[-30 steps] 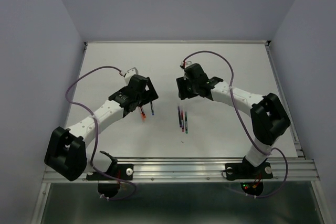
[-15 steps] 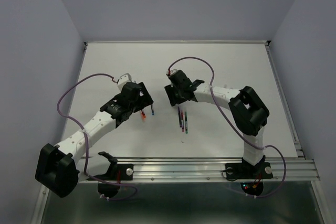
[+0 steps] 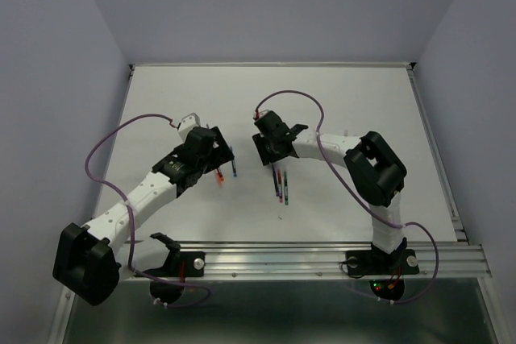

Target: Open the pen caps

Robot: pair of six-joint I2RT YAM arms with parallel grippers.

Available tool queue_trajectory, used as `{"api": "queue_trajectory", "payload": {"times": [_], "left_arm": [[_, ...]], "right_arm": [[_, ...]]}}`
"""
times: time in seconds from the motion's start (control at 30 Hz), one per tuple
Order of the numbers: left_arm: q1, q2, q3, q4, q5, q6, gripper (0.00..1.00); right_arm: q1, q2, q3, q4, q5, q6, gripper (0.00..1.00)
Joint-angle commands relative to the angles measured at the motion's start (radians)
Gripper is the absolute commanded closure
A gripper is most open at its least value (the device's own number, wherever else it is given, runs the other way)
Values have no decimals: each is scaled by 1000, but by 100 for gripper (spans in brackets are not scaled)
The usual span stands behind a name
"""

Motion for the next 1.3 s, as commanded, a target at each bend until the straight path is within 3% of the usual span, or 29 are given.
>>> {"api": "queue_trajectory", "payload": {"times": [0.0, 0.47, 0.7, 0.87, 1.2, 1.27], "left_arm": [[3, -25, 6, -15, -38, -4, 1], [3, -32, 29, -37, -49, -8, 1], [3, -29, 32, -20, -32, -1, 1], [3, -22, 14, 15, 6, 41, 1], [-2, -127, -133, 387, 455, 174, 1], [-8, -131, -152, 417, 474, 181, 1]], "right_arm": [[16, 7, 20, 1, 21, 33, 53], [35, 7, -29, -39, 52, 189, 69], [35, -2, -46, -41, 55, 254, 91], [35, -43, 14, -19, 77, 260, 97], [16, -141, 146, 61, 58, 284, 99], [4, -170, 127, 119, 41, 306, 99]]}}
